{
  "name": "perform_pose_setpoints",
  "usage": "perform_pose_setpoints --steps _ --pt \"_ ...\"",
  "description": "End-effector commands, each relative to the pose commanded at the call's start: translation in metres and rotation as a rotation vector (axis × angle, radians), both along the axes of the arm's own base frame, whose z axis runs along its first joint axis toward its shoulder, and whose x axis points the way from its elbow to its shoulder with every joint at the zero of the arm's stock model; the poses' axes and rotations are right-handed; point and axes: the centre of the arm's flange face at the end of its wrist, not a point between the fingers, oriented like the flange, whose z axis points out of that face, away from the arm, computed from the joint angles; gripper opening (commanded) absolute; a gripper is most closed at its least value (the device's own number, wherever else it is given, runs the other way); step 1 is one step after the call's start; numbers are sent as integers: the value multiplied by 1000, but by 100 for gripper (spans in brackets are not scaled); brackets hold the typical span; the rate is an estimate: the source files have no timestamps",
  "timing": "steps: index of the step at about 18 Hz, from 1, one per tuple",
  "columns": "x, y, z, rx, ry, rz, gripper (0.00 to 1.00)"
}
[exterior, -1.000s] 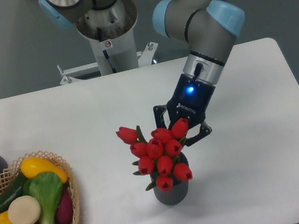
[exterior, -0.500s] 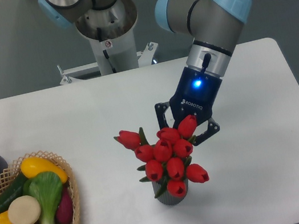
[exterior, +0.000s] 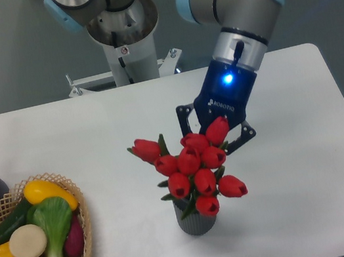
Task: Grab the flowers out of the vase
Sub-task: 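Lift the tulip bunch up out of the black vase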
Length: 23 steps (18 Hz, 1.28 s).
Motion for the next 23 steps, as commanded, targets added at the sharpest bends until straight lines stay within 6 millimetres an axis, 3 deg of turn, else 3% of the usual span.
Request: perform_pose_setpoints --steps 8,14,18,23 --pt "11 -10 55 44 89 7 0" --pt "10 -24 80 50 144 37 0" --pt "-20 -49 83 47 199 76 0" --pt "-52 -80 48 -181 276 206 0"
